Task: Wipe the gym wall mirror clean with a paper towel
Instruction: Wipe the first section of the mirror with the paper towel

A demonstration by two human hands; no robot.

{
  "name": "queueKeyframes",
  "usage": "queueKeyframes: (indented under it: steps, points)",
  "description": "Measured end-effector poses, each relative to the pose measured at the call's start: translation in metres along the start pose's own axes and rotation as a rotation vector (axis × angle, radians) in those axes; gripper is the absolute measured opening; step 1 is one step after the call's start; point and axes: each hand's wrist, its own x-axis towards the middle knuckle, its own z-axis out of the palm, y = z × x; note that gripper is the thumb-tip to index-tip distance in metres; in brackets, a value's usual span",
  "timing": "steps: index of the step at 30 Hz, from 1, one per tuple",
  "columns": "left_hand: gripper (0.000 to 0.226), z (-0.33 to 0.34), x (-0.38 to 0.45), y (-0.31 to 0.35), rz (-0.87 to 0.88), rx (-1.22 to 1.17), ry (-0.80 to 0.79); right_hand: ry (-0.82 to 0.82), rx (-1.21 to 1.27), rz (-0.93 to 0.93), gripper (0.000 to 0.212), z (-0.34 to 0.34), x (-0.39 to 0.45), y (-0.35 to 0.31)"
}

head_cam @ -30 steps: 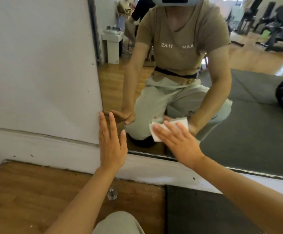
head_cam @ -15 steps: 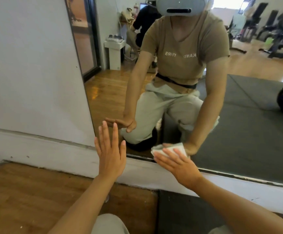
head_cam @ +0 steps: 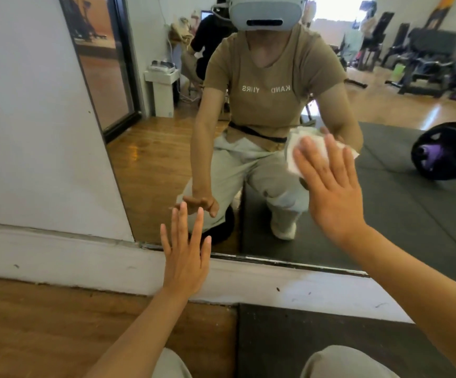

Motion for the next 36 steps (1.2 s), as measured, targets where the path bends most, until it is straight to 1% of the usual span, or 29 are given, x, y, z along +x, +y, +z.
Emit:
queueKeyframes:
  steps: [1, 3, 5, 8, 10, 12, 14, 16, 18, 20, 22, 24, 25, 27, 29, 30, 31, 32, 34, 36]
  points:
    - [0.063, 0.003, 0.002, 0.005, -0.002, 0.001, 0.003, 0.035, 0.024, 0.052, 0.061, -0.005, 0.008, 0.006]
    - [0.066, 0.006, 0.003, 0.009, -0.025, 0.013, 0.012, 0.063, 0.070, 0.080, 0.061, -0.007, 0.007, 0.012]
    - [0.067, 0.008, 0.004, 0.009, -0.038, 0.028, 0.010, 0.018, 0.083, 0.057, 0.062, 0.003, -0.016, 0.008]
    - [0.067, 0.007, 0.004, 0.007, -0.042, 0.040, -0.007, -0.104, -0.035, -0.090, 0.071, 0.028, -0.080, -0.002]
    - [0.066, 0.005, 0.004, 0.007, -0.037, 0.047, -0.014, -0.211, -0.097, -0.251, 0.084, 0.039, -0.128, -0.007]
    - [0.067, 0.003, 0.004, 0.008, -0.035, 0.054, -0.014, -0.361, -0.128, -0.406, 0.097, 0.042, -0.169, -0.014]
    - [0.067, 0.003, 0.004, 0.009, -0.035, 0.058, -0.010, -0.516, -0.132, -0.438, 0.112, 0.041, -0.192, -0.018]
    - [0.068, 0.004, 0.005, 0.011, -0.038, 0.062, 0.003, -0.552, -0.122, -0.417, 0.116, 0.040, -0.194, -0.016]
    - [0.068, 0.005, 0.005, 0.016, -0.051, 0.058, 0.038, -0.515, -0.098, -0.415, 0.114, 0.039, -0.187, -0.013]
    - [0.068, 0.005, 0.006, 0.025, -0.044, 0.055, 0.088, -0.455, -0.074, -0.373, 0.109, 0.036, -0.175, -0.006]
    - [0.069, 0.006, 0.008, 0.037, 0.014, 0.053, 0.122, -0.379, -0.051, -0.309, 0.096, 0.032, -0.158, 0.001]
    - [0.069, 0.008, 0.013, 0.054, 0.078, 0.036, 0.124, -0.313, 0.002, -0.268, 0.082, 0.025, -0.140, 0.009]
    - [0.068, 0.010, 0.015, 0.063, 0.099, 0.024, 0.118, -0.271, 0.035, -0.237, 0.079, 0.021, -0.130, 0.014]
    - [0.067, 0.011, 0.020, 0.081, 0.127, -0.011, 0.117, -0.158, 0.075, -0.112, 0.071, 0.010, -0.107, 0.027]
    - [0.067, 0.014, 0.026, 0.096, 0.151, -0.030, 0.127, -0.043, 0.041, 0.082, 0.058, -0.002, -0.081, 0.042]
    - [0.067, 0.016, 0.029, 0.102, 0.159, -0.034, 0.131, 0.001, 0.014, 0.178, 0.056, -0.006, -0.071, 0.048]
    - [0.068, 0.018, 0.031, 0.107, 0.159, -0.041, 0.134, 0.038, 0.015, 0.250, 0.057, -0.008, -0.065, 0.052]
    - [0.068, 0.022, 0.033, 0.112, 0.150, -0.052, 0.133, 0.064, 0.045, 0.283, 0.062, -0.008, -0.063, 0.054]
    - [0.068, 0.028, 0.034, 0.119, 0.112, -0.055, 0.132, 0.058, 0.103, 0.221, 0.069, 0.000, -0.072, 0.048]
    - [0.067, 0.032, 0.034, 0.123, 0.086, -0.042, 0.140, 0.012, 0.089, 0.114, 0.063, 0.011, -0.098, 0.038]
